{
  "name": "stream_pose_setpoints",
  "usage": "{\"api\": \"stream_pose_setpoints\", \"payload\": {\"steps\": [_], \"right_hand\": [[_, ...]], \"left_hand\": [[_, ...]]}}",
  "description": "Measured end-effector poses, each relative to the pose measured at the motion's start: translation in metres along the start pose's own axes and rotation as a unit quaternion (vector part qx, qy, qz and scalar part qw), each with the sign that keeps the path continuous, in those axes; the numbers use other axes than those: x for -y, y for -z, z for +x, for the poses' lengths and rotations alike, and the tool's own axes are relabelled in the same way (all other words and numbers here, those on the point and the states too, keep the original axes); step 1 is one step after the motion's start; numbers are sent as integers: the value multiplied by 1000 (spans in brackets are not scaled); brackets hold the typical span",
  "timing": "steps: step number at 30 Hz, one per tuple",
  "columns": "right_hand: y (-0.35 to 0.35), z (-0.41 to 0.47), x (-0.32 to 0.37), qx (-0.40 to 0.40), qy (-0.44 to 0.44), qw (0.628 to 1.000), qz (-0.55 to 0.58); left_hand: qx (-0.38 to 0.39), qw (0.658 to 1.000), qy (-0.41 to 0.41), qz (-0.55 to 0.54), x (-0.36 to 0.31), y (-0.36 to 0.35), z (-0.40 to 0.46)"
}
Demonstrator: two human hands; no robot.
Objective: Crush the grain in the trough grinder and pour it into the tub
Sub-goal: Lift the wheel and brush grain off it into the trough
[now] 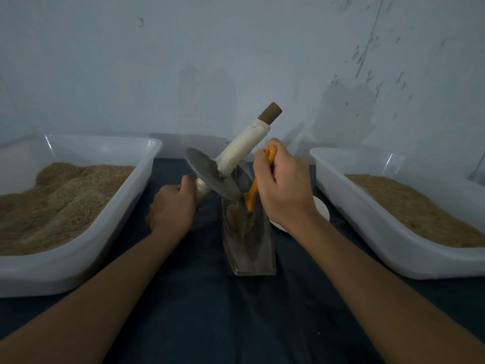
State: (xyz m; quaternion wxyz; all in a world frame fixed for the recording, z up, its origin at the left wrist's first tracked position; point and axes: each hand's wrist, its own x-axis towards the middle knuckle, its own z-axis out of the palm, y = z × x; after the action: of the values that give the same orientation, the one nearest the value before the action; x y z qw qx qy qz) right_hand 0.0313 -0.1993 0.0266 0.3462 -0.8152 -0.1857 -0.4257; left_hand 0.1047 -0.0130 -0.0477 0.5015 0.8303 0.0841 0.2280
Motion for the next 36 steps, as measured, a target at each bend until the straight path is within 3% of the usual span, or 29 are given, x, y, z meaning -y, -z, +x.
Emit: {"api": "stream_pose_setpoints", "payload": {"steps": [7,12,19,26,31,36], "right_hand": [[14,-9,10,-35,21,999,32],[20,-14,13,-14,-10,999,44],[42,-2,13,-55,-65,994,66],[63,-8,-7,-55,-92,993,52],[78,-14,-23,-65,-105,992,28],[91,-33,-36,-4,-33,996,-88]], "left_hand": [[4,1000,10,-6,-1,2,1],[8,1000,2,1,-1,1,0],[-16,998,-39,43,-4,5,-1],[-38,999,-36,14,-5,6,0],[-46,996,-72,40,-5,6,-2],[-46,983,-140,108,-8,1,-8]]}}
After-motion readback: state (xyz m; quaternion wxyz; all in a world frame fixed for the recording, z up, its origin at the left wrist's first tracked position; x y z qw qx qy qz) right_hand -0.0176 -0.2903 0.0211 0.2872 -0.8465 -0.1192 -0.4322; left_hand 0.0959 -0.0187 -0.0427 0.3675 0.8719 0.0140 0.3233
